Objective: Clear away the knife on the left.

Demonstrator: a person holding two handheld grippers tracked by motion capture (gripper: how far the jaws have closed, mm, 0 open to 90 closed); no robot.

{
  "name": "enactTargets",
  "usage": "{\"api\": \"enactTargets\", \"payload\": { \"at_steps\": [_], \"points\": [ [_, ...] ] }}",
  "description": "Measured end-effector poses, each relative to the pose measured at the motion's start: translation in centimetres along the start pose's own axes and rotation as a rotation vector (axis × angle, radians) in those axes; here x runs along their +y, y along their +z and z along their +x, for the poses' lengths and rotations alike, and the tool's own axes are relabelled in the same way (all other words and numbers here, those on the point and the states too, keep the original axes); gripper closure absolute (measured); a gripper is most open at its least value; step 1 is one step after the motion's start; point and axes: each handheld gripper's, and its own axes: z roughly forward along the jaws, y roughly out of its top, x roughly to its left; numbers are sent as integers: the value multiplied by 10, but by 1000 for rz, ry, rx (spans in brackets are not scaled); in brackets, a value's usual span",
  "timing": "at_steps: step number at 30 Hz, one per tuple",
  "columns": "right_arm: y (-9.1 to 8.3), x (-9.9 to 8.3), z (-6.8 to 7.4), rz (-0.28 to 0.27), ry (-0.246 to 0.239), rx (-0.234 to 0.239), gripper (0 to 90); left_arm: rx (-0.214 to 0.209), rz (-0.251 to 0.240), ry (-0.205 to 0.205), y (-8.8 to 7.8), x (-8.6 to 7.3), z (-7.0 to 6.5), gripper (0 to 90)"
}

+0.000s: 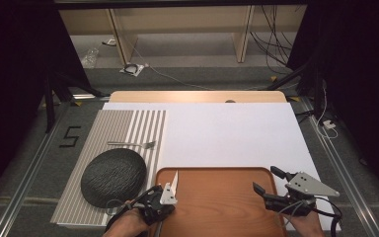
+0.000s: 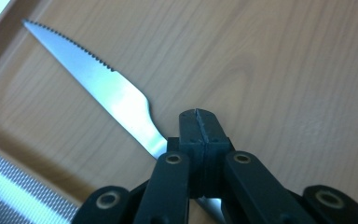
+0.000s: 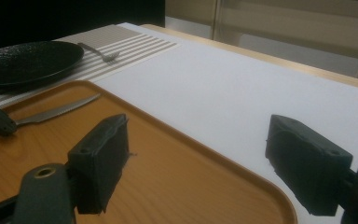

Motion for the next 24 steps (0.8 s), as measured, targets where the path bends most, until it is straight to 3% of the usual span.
{"api": "enactTargets", "payload": {
  "at_steps": [17, 21, 24],
  "points": [
    [-1, 0, -1, 2, 0, 1, 224, 9, 40, -55, -7, -10, 6, 896],
    [-1, 0, -1, 3, 0, 1, 224, 16, 27, -67, -9, -11, 8, 891],
    [-1, 0, -1, 2, 1, -1, 224, 15, -20, -80, -14, -10, 10, 845]
  ]
}}
